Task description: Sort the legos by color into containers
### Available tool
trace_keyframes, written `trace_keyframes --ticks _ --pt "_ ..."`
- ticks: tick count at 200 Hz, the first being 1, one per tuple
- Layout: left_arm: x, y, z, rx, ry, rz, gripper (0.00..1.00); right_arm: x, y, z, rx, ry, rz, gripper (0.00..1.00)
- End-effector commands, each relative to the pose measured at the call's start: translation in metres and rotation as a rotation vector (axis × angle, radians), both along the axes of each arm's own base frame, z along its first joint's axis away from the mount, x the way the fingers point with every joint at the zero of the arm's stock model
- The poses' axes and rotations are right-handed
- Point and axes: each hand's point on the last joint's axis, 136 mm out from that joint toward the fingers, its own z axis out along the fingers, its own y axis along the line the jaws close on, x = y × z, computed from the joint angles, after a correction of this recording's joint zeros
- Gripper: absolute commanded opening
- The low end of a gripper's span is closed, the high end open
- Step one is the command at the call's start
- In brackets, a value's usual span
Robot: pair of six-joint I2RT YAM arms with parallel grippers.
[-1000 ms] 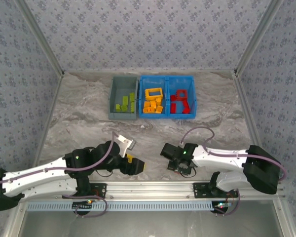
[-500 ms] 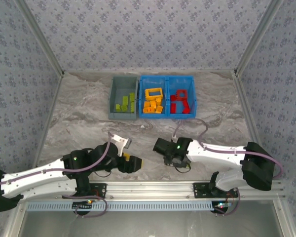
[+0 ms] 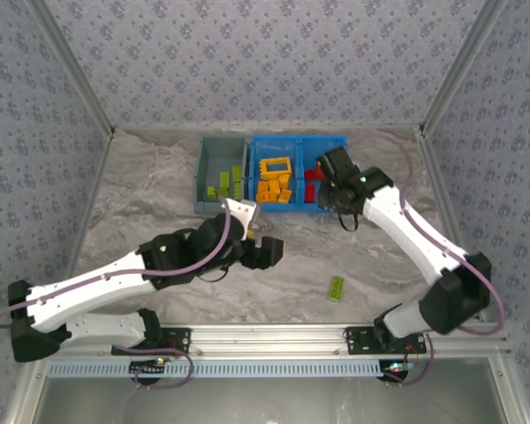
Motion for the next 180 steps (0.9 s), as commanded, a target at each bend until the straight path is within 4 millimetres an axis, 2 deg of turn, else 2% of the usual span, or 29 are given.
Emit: trace_keyframes --ticks 1,30,75,130,154,180 --pt "0.016 -0.008 0.012 -0.003 -0.026 0.012 0.88 0.027 0.003 -0.021 -0.059 0.053 0.120 0.31" --pt "0.024 -0.020 0.010 0.001 -0.023 0.012 0.88 0.060 0.002 -0.054 -0.019 0.118 0.107 0.30" --pt "0.024 -0.027 -0.005 0.007 0.010 0.011 0.87 0.087 0.002 -0.096 -0.003 0.206 0.098 0.30" --pt "0.021 -0.033 -0.013 0.008 0.028 -0.003 0.86 0.099 -0.002 -0.117 0.001 0.248 0.068 0.32" --pt "0.022 -0.035 -0.010 0.003 0.019 0.003 0.86 0.103 -0.003 -0.122 0.003 0.253 0.060 0.32" --pt "0.033 -0.032 -0.001 -0.005 -0.024 0.061 0.86 0.106 -0.001 -0.124 0.004 0.255 0.061 0.33"
